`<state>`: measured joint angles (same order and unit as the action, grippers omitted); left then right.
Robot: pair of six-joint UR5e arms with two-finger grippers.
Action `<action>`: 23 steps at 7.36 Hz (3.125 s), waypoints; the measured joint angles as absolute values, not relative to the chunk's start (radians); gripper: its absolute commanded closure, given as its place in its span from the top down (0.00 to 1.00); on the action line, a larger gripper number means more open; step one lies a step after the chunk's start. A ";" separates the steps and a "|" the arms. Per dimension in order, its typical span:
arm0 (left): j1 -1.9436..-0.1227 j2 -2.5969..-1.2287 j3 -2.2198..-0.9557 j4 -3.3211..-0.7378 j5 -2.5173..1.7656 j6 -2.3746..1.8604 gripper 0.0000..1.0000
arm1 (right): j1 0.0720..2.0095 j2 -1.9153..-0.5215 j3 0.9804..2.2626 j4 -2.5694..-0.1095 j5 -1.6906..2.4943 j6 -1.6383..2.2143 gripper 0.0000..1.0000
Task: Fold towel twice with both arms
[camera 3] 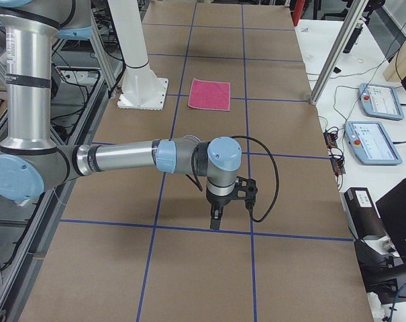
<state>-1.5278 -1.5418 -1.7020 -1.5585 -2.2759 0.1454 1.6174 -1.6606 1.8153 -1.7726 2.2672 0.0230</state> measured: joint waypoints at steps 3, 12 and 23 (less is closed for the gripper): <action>-1.527 -1.542 -1.693 -1.561 -2.274 0.146 1.00 | 1.617 -1.661 1.815 -1.772 2.267 0.022 0.99; -1.158 -1.802 -1.729 -1.749 -2.280 -0.516 1.00 | 1.365 -1.354 1.774 -1.685 2.344 0.483 0.99; -0.560 -1.948 -1.791 -2.219 -1.967 -1.641 1.00 | 0.947 -1.416 1.783 -0.796 2.325 1.439 0.99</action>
<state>-0.5600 -1.9476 -1.7906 -2.2188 -1.9670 -1.6411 0.9471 -1.4164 1.7835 -0.7965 2.3251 1.4387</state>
